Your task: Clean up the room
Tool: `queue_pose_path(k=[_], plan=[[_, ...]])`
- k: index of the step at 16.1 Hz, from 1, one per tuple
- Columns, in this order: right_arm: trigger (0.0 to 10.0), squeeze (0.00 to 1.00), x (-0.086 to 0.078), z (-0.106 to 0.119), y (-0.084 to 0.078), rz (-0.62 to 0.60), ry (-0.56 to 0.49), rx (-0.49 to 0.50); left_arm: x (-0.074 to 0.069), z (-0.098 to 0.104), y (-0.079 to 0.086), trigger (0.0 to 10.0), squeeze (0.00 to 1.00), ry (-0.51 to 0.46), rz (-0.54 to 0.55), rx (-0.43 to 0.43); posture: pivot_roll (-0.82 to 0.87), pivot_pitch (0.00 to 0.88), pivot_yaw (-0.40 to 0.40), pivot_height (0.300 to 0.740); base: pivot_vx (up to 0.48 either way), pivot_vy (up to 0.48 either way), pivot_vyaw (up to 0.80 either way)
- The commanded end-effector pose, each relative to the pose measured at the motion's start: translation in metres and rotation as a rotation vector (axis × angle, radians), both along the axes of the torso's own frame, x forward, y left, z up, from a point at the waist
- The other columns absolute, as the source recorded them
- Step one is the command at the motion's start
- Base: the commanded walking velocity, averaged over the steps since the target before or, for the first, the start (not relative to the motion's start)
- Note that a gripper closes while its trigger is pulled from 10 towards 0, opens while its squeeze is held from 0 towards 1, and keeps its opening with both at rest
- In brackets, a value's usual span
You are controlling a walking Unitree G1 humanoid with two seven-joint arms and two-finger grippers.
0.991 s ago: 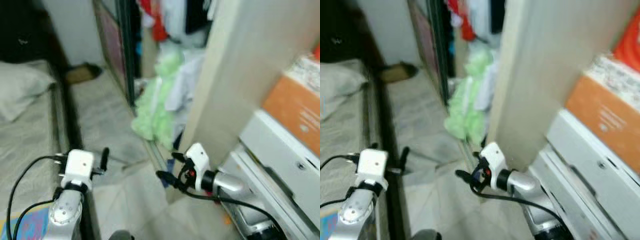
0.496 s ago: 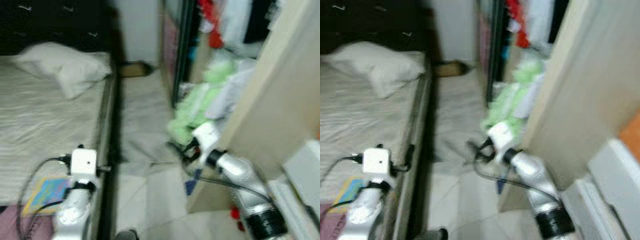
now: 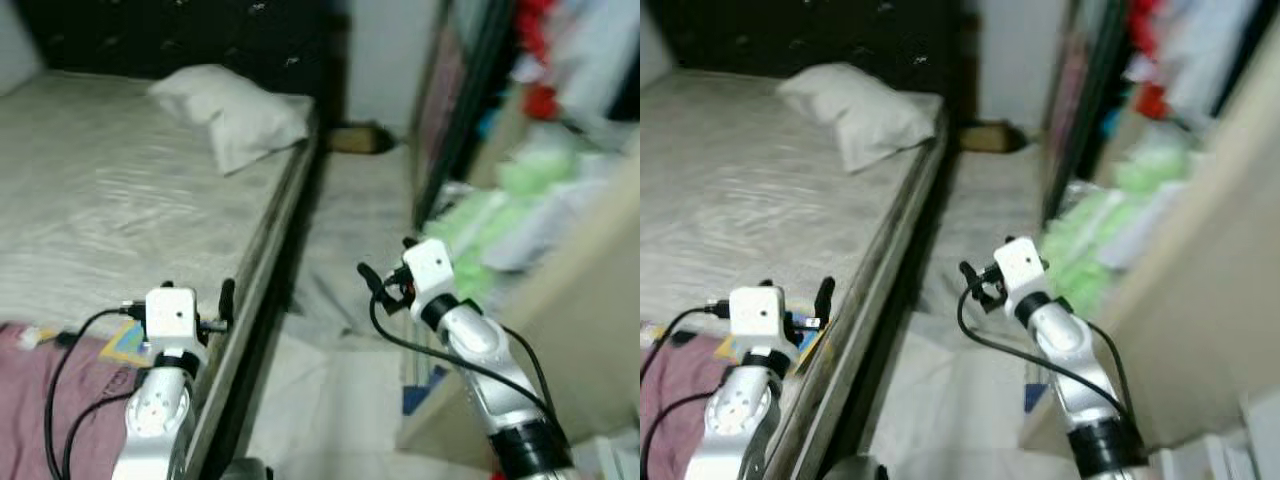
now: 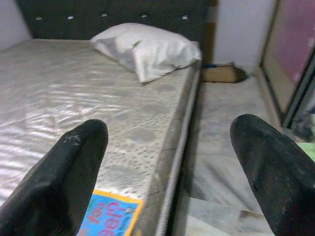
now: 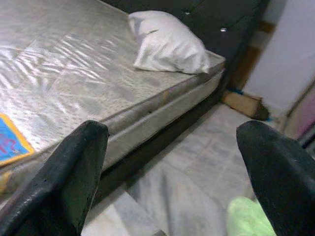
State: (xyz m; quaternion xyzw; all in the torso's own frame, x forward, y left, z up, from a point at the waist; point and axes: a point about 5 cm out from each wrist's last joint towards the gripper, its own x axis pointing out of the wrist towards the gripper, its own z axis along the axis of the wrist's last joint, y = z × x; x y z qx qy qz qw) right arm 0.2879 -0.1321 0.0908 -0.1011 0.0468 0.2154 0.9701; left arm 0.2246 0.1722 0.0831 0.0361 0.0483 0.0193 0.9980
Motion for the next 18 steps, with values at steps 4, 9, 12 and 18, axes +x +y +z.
queue_pose_path(k=[4,9,12,18], plan=[[10.0,0.0,0.002,0.022,-0.01,-0.17,-0.14,0.076,0.003,0.007,0.001,10.0,0.0,-0.026,0.027,-0.017,-0.02,0.0,-0.051,0.74,0.0,0.0,0.8],[10.0,0.0,0.0,0.017,-0.014,-0.211,-0.103,0.103,0.006,0.008,-0.003,10.0,0.0,-0.033,-0.001,-0.029,-0.03,0.0,-0.042,0.74,0.0,0.0,0.79],[10.0,0.0,-0.001,0.016,-0.012,-0.211,-0.095,0.112,0.006,0.009,-0.005,10.0,0.0,-0.039,-0.034,-0.022,-0.03,0.0,-0.042,0.74,0.0,0.0,0.79],[10.0,0.0,0.0,0.017,-0.005,-0.183,-0.088,0.139,0.007,0.01,-0.007,10.0,0.0,-0.027,-0.039,-0.033,-0.02,0.0,-0.041,0.74,0.0,0.0,0.79]])
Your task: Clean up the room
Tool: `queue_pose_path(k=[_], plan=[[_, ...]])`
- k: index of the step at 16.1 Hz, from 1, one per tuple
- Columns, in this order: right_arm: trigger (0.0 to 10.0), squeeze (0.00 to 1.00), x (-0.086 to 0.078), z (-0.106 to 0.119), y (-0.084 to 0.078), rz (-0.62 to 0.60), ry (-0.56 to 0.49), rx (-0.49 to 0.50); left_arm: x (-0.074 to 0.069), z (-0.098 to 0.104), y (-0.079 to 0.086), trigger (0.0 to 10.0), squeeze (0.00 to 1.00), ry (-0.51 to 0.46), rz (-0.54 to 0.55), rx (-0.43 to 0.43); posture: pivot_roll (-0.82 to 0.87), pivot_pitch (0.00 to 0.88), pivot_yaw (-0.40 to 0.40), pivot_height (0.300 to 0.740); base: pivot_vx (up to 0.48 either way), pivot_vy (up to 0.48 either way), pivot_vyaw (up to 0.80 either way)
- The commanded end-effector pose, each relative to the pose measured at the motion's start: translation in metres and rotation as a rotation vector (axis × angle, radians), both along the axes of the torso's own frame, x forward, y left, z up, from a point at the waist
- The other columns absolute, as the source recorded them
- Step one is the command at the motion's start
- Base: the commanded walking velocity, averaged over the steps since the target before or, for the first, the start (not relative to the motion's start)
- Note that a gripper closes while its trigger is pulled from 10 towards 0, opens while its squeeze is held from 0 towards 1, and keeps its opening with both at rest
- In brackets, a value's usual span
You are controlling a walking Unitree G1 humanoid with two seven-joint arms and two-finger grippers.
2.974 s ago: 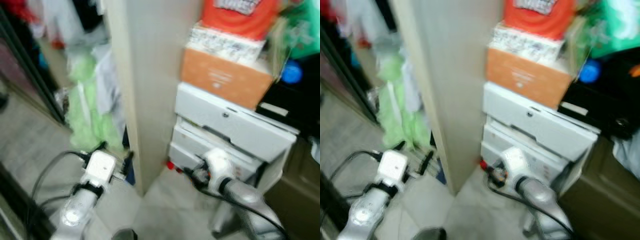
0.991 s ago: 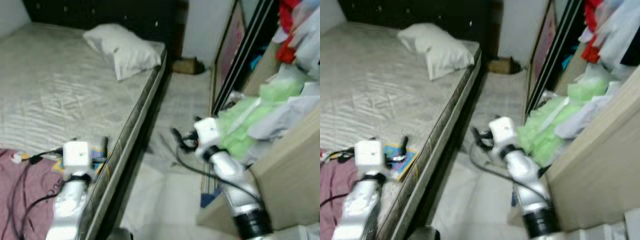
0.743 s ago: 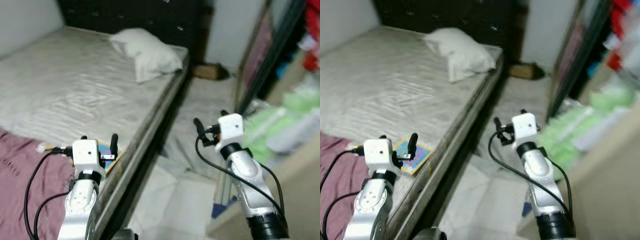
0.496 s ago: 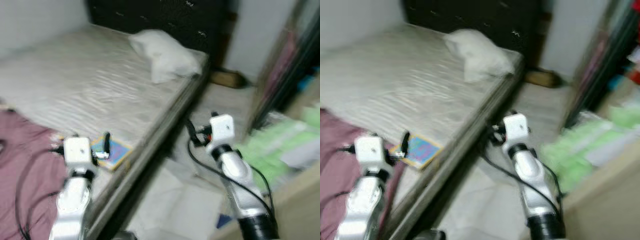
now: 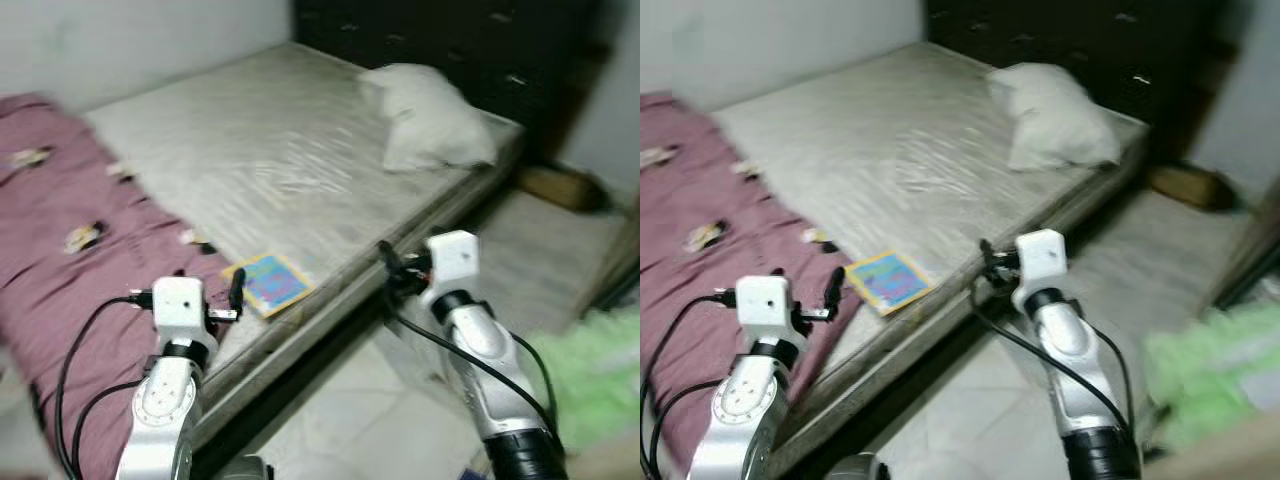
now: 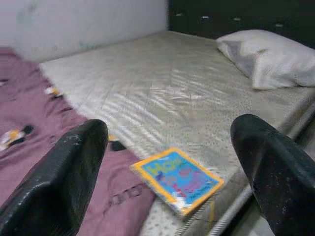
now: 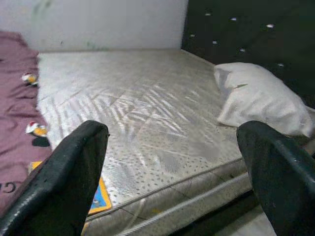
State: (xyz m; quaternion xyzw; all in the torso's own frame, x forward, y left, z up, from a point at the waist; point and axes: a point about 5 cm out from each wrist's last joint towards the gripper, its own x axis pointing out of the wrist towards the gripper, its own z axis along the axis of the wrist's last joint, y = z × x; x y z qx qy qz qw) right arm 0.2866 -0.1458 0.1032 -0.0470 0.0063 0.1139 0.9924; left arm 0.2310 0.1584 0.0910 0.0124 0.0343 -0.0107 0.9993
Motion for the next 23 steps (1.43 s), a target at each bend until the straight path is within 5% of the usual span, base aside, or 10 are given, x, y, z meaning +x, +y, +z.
queue_pose_path(k=[1,18,23], plan=[[10.0,0.0,0.0015,0.0046,0.0086,0.021,-0.012,0.018,0.0006,0.0024,0.0067,10.0,0.0,0.002,0.029,0.017,-0.02,0.0,-0.04,0.74,0.0,0.0,0.79],[10.0,0.0,-0.0006,0.0052,0.0029,0.014,-0.02,0.043,0.0003,0.0032,0.0024,10.0,0.0,-0.008,-0.052,0.023,-0.03,0.0,-0.032,0.74,0.0,0.0,0.79],[10.0,0.0,-0.0022,0.0009,0.0032,-0.019,-0.017,0.057,0.0074,0.0083,-0.0007,10.0,0.0,-0.029,-0.124,0.003,-0.04,0.0,0.006,0.74,0.0,0.0,0.0]])
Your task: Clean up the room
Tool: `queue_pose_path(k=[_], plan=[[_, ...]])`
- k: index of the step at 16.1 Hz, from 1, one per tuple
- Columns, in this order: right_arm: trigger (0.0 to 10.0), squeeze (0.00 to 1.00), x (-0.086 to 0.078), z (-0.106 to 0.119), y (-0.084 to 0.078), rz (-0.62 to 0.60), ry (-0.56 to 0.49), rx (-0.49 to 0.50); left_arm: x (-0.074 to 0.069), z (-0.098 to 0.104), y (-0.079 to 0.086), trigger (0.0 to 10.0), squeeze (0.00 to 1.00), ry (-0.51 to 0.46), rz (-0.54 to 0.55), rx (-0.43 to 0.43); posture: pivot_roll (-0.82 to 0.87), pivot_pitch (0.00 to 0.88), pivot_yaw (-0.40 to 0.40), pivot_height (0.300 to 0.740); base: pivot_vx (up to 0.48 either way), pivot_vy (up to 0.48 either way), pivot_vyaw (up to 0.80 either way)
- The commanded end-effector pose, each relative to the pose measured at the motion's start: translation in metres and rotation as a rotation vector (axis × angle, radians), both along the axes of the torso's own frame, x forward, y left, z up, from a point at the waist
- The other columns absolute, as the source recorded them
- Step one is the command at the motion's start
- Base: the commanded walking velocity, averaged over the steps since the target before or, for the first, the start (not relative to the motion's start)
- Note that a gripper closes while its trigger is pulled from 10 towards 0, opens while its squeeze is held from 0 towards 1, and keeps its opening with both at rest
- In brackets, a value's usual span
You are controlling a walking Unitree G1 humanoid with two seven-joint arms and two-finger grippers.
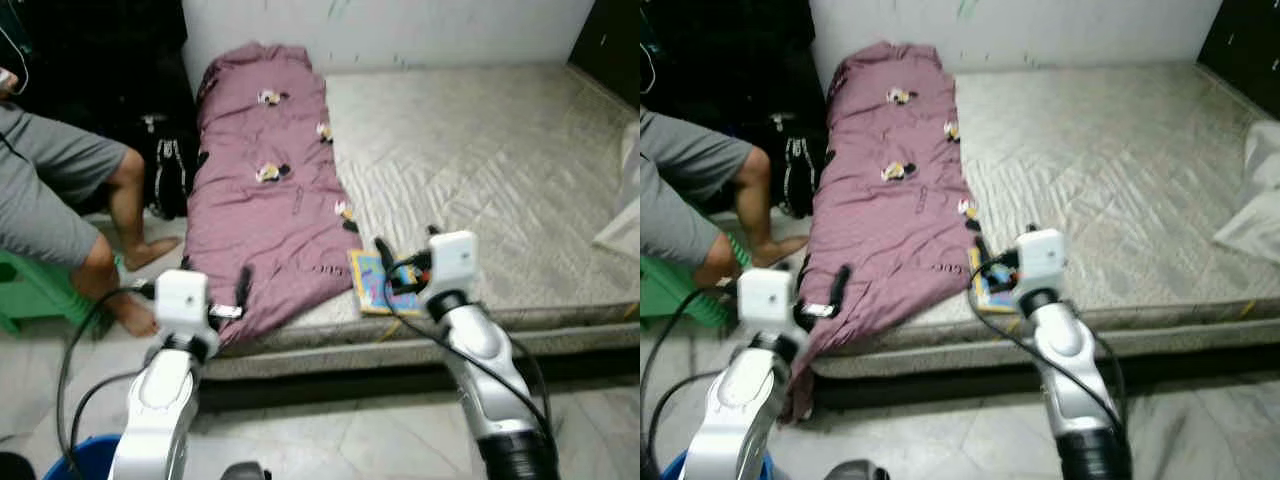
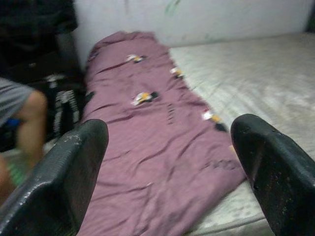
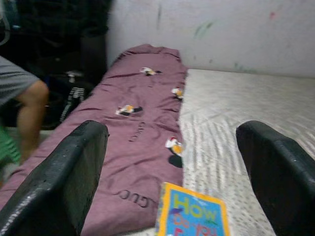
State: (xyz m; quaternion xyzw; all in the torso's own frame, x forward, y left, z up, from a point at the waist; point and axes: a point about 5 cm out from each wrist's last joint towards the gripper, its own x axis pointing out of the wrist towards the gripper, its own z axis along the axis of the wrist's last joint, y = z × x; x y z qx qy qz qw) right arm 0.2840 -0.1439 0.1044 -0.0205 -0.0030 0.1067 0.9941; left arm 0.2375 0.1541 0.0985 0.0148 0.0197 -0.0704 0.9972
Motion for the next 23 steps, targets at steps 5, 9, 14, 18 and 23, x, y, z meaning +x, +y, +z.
queue_pose_path(k=[5,9,14,18,23], plan=[[10.0,0.0,-0.001,0.001,-0.001,0.008,-0.01,-0.015,0.001,0.001,0.001,10.0,0.0,-0.008,0.003,0.001,-0.04,0.0,0.003,0.74,0.053,0.0,0.0],[10.0,0.0,0.005,0.006,-0.005,-0.003,-0.03,-0.025,-0.001,0.0,-0.001,10.0,0.0,-0.009,-0.008,-0.006,-0.04,0.0,-0.003,0.74,0.32,0.0,0.0],[10.0,0.0,0.004,0.01,0.0,0.021,-0.049,-0.033,0.0,0.0,-0.002,10.0,0.0,-0.012,-0.009,0.001,-0.04,0.0,-0.006,0.74,0.357,0.0,0.0],[10.0,0.0,0.003,0.009,-0.002,0.025,-0.043,-0.032,-0.002,-0.002,-0.004,10.0,0.0,-0.01,-0.007,-0.005,-0.05,0.0,-0.014,0.74,0.356,0.0,0.0],[10.0,0.0,0.003,0.005,-0.005,0.021,-0.025,-0.038,-0.003,-0.006,0.002,10.0,0.0,-0.006,0.067,0.03,-0.04,0.0,-0.017,0.74,0.119,0.0,0.0]])
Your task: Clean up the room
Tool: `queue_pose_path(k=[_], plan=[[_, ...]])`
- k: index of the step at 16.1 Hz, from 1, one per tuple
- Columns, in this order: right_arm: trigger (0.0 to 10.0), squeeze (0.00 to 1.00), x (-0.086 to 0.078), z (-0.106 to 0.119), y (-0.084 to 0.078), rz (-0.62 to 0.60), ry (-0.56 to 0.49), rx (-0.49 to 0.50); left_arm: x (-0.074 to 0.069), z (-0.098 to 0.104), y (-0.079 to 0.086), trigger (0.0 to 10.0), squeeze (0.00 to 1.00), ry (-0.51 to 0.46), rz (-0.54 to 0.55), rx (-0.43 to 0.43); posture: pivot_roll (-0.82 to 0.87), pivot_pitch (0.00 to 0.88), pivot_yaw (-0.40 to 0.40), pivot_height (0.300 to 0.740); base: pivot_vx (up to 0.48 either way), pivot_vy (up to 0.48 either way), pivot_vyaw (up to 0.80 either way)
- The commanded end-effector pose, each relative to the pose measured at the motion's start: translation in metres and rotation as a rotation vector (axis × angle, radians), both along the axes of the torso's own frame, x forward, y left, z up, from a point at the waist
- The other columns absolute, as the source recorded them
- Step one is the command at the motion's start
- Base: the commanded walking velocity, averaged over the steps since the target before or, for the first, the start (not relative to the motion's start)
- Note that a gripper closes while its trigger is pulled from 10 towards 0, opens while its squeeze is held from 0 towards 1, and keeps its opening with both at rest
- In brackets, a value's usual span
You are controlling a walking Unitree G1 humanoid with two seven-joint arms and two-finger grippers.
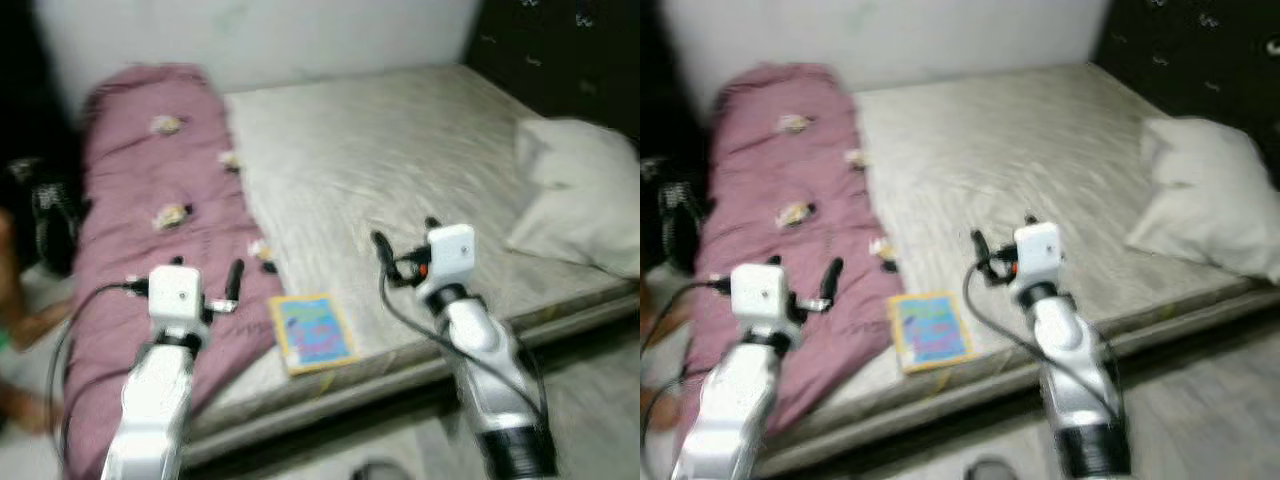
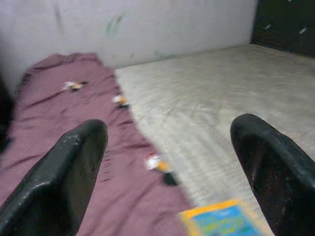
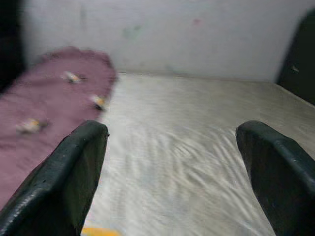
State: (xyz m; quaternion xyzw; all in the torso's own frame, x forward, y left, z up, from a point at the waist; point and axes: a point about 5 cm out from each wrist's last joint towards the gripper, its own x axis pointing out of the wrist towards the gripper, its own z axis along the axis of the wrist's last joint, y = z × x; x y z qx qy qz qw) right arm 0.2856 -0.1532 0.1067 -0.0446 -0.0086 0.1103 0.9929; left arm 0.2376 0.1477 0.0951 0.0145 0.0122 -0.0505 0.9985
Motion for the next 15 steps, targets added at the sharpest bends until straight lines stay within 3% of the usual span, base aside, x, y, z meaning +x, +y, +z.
queue_pose_path(k=[1,10,15], plan=[[10.0,0.0,0.001,0.001,0.002,0.011,-0.006,0.009,-0.004,-0.004,0.008,10.0,0.0,0.013,0.027,0.029,-0.04,0.0,-0.017,0.74,0.0,0.0,0.0],[10.0,0.0,0.008,-0.001,0.007,0.022,-0.01,-0.003,0.009,-0.005,0.006,10.0,0.0,0.014,0.032,0.031,-0.05,0.0,0.0,0.74,0.0,0.0,0.8],[10.0,0.0,0.007,-0.002,0.0,-0.046,-0.011,0.004,0.008,-0.004,0.007,10.0,0.0,0.013,0.022,0.04,-0.05,0.0,-0.004,0.74,0.0,0.0,0.0]])
